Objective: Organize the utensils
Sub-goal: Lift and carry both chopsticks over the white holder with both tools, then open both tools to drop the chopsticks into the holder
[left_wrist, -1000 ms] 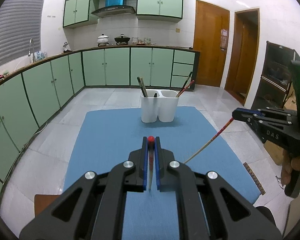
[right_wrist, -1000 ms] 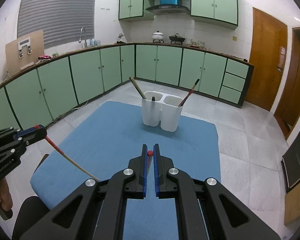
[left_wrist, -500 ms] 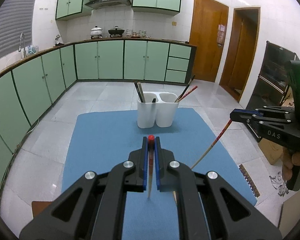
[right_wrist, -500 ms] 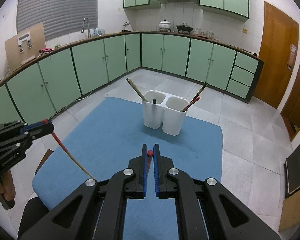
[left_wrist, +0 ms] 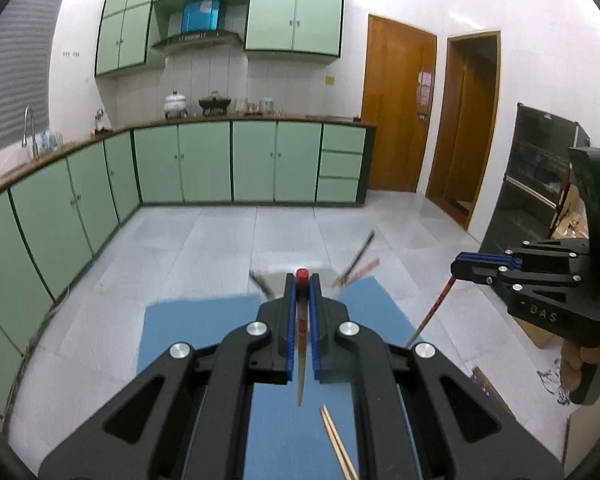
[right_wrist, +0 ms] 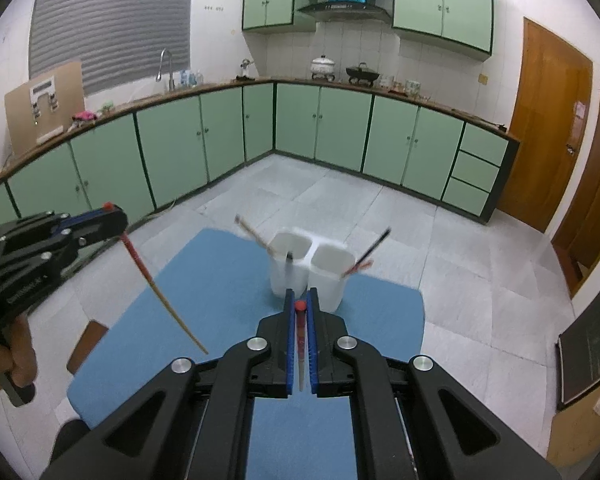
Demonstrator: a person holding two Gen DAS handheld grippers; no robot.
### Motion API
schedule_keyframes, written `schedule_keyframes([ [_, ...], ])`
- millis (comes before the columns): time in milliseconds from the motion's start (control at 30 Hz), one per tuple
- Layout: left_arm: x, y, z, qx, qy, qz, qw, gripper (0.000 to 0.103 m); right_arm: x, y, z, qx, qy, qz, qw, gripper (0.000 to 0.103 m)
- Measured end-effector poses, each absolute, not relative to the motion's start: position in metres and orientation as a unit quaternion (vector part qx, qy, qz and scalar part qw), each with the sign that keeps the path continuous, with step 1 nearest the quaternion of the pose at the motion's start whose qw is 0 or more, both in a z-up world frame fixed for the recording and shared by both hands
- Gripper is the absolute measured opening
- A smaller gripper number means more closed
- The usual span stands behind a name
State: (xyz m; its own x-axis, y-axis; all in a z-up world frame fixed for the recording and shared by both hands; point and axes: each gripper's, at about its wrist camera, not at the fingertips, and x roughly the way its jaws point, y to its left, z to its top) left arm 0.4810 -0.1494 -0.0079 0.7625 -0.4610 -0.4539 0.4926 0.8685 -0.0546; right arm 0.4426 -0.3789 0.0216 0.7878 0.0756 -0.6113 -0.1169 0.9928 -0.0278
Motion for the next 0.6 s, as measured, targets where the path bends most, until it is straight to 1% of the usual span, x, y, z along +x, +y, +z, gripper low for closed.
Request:
schedule_keyframes([
  [200,0.512,-0.171,0.024,0.022,0.196,-0.250,0.948,0.005,0.476,-0.391,0.063,-0.012,0.299,0.042,0.953,0.005],
  [367,0.537,-0.194,0.036,0.024,0.168,-0.243,0.955,0.005,0.507,-0.391,0.088,-0.008,0.273,0.031,0.961,0.005],
  [467,0.557,-0.204,0.039,0.019,0.157,-0.235,0.959,0.005,0.527,-0.391,0.092,-0.010,0.263,0.028,0.964,0.005],
  [600,0.590,-0.216,0.036,0.011,0.149,-0.223,0.963,0.005,0.558,-0.392,0.080,-0.019,0.261,0.019,0.965,0.005],
])
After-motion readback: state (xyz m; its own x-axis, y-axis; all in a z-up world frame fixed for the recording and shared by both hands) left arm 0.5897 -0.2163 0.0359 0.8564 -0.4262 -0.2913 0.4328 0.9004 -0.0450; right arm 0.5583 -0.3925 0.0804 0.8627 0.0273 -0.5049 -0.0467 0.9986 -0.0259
